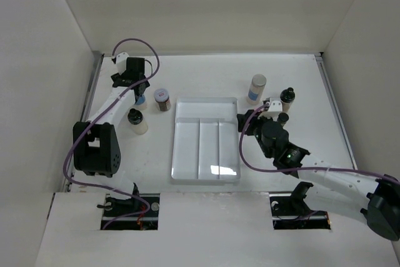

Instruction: Organize the condiment bottles

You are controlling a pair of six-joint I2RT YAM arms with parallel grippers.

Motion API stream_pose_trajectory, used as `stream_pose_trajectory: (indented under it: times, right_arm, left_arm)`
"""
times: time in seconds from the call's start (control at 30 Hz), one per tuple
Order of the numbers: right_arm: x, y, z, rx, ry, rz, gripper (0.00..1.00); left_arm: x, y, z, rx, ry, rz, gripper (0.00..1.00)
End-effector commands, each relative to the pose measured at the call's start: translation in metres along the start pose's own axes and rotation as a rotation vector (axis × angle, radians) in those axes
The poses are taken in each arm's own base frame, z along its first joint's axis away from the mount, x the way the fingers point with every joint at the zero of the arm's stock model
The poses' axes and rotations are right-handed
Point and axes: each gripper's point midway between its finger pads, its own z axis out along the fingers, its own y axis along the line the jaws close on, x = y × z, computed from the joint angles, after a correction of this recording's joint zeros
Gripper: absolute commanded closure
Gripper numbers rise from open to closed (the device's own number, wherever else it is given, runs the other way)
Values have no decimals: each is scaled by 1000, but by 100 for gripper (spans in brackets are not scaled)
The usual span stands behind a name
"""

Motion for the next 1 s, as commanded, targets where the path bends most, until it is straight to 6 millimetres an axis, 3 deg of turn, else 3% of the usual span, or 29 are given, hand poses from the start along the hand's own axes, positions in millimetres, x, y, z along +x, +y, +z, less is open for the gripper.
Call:
stream_pose_trajectory:
  times: [0.0,0.17,0.27,0.37,0.57,0.73,0.97]
  right_arm:
    - [-16,4,-1,-19,-56,37,41]
    - [-19,1,-1,-12,-70,50,42]
    - [-20,-3,-1,2,-81,54,42]
    - [-21,-7,-2,17,-91,58,42]
    - [-27,-15,-3,39,-120,77,41]
    - [-41,-21,-13,38,-185,128,41]
    - [-34,-27,-7,62,-164,112,40]
  left_arm:
    - [-89,-6,-62,110,-260,-170,63]
    - [-132,-36,-139,286,-396,-230,63]
    - [-129,-66,-168,387,-401,-207,63]
    - [-109,-95,-189,470,-381,-171,63]
    - [-50,-134,-200,568,-316,-85,63]
    - [-4,-154,-191,594,-265,-18,63]
    - [40,-169,-173,587,-220,49,63]
